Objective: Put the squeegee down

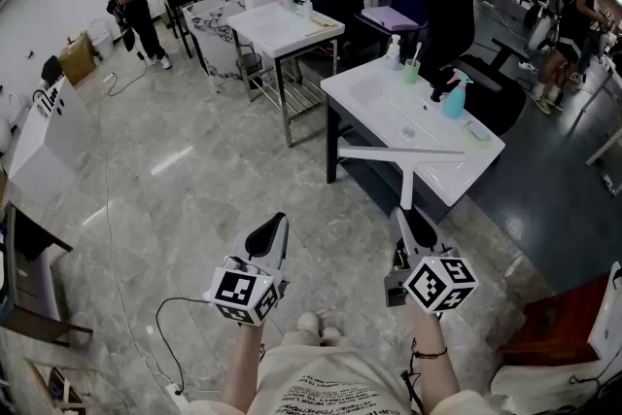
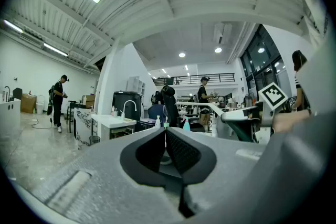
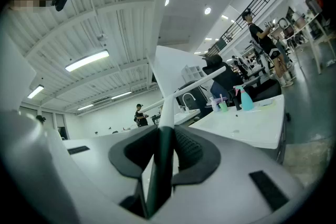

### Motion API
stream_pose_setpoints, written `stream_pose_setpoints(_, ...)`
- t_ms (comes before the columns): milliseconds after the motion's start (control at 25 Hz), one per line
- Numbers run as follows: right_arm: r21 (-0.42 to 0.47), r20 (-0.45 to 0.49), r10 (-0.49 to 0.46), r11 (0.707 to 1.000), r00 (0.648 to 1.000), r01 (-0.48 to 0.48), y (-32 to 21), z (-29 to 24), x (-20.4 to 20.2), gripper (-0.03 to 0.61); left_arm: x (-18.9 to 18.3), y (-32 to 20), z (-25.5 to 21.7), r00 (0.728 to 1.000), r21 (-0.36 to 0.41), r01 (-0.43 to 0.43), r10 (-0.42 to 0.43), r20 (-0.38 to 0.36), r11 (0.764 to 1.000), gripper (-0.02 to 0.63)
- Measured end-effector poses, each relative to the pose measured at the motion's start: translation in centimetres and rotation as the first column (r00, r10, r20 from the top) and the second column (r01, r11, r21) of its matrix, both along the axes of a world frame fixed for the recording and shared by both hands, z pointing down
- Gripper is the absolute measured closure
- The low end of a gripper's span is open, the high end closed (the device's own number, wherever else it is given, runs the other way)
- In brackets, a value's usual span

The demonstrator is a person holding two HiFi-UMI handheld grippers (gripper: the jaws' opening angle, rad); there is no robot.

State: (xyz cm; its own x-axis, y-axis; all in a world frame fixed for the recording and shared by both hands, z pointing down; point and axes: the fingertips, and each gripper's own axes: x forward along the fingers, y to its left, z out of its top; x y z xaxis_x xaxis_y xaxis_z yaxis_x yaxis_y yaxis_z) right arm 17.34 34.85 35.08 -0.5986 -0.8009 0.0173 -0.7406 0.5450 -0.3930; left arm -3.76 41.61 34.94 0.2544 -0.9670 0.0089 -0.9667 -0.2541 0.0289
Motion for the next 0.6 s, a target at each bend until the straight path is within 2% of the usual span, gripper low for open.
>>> stream_pose_setpoints(600, -0.043, -0.004, 0.011, 0.999, 1.000, -0.011, -0.8, 2.3, 1.4, 0.479, 1.9, -0.8, 0.9, 1.000, -0.010, -0.015, 0.015, -0.006, 1.000, 0.591)
